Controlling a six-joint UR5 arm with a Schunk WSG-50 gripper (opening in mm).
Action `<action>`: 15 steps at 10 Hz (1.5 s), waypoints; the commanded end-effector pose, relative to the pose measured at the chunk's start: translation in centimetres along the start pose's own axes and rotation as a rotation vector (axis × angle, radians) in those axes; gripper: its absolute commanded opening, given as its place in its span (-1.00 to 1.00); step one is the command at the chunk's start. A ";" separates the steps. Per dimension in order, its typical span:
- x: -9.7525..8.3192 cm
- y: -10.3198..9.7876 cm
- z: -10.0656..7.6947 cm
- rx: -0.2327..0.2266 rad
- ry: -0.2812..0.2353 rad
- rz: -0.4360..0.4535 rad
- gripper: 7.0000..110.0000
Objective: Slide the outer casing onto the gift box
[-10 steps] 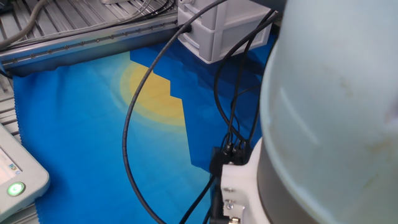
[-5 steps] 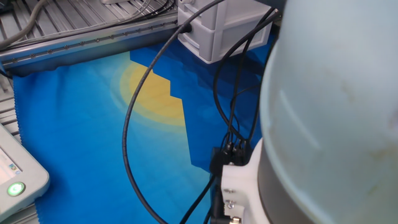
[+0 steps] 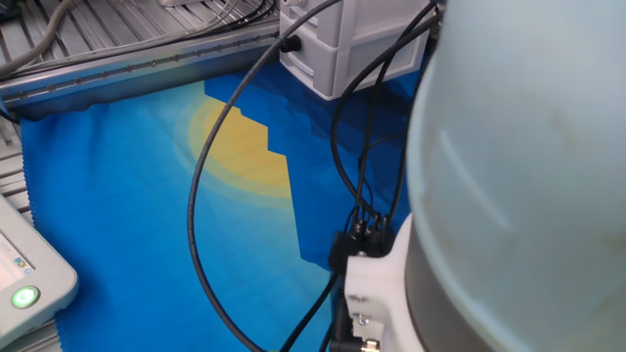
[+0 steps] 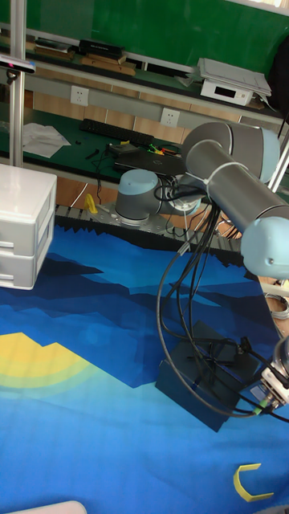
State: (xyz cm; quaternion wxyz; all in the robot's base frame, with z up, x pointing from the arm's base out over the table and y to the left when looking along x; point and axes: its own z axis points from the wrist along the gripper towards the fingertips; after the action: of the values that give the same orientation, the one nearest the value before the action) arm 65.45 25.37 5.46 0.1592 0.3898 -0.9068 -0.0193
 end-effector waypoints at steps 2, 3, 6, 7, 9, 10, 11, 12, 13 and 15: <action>0.0 0.3 -0.8 -0.024 -0.005 -0.007 -1.00; 0.2 0.1 -1.1 -0.032 -0.002 -0.013 -1.00; 1.3 -0.8 -2.0 -0.032 0.020 -0.035 -1.00; 1.7 -1.2 -2.1 -0.026 0.031 -0.038 -1.00; 2.5 -2.1 -1.9 -0.014 0.043 -0.042 -1.00; 3.0 -2.6 -1.7 -0.007 0.047 -0.050 -1.00; 3.8 -3.0 -1.6 -0.002 0.050 -0.056 -1.00; 4.6 -3.0 -1.8 -0.005 0.047 -0.050 -1.00; 4.6 -2.9 -1.9 -0.010 0.019 -0.035 -1.00; 3.9 -3.4 -2.3 -0.002 -0.043 -0.026 -1.00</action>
State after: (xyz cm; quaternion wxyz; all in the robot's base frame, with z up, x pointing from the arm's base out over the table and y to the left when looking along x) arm 65.69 20.69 7.82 0.1638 0.4054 -0.8991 -0.0195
